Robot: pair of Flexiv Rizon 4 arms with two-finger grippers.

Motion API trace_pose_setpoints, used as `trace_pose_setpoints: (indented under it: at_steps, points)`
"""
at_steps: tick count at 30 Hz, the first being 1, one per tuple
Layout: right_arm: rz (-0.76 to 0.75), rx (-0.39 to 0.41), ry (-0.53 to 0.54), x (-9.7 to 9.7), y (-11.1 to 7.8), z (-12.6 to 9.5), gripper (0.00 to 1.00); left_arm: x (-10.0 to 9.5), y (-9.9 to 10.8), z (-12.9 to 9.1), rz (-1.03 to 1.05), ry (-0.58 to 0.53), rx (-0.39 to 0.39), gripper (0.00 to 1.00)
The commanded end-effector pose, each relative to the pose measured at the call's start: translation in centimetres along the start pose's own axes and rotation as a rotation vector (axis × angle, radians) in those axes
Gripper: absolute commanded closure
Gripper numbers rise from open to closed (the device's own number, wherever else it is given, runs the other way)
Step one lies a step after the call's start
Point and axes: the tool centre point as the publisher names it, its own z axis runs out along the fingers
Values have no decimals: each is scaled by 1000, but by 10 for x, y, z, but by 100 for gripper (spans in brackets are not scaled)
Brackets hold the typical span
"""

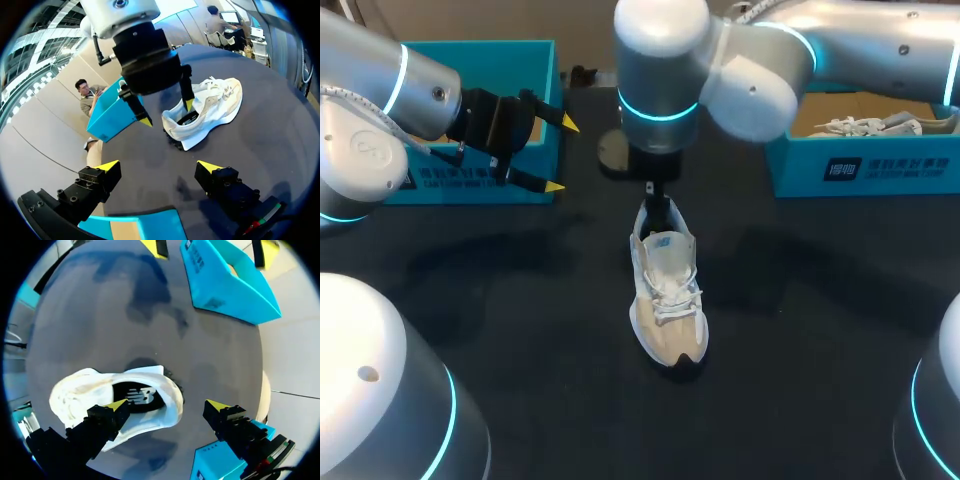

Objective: Take the shoe out of the shoebox, open the shoe tongue, remove and reinsert the insole, then place the shoe into the shoebox

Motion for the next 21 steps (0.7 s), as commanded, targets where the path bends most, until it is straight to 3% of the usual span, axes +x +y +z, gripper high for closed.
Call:
trace_pose_setpoints:
  at_steps: [1,10,17,21]
  points:
    - [-10,34,-9,0,4,19,0,1,0,-1,0,0,-2,0]
    - [-19,31,15,-6,7,45,0,1,0,-1,0,0,-2,0]
    - [-21,43,31,-12,6,51,0,1,0,-1,0,0,-2,0]
    - [-14,67,28,-16,4,54,13,1,0,-1,0,0,-2,0]
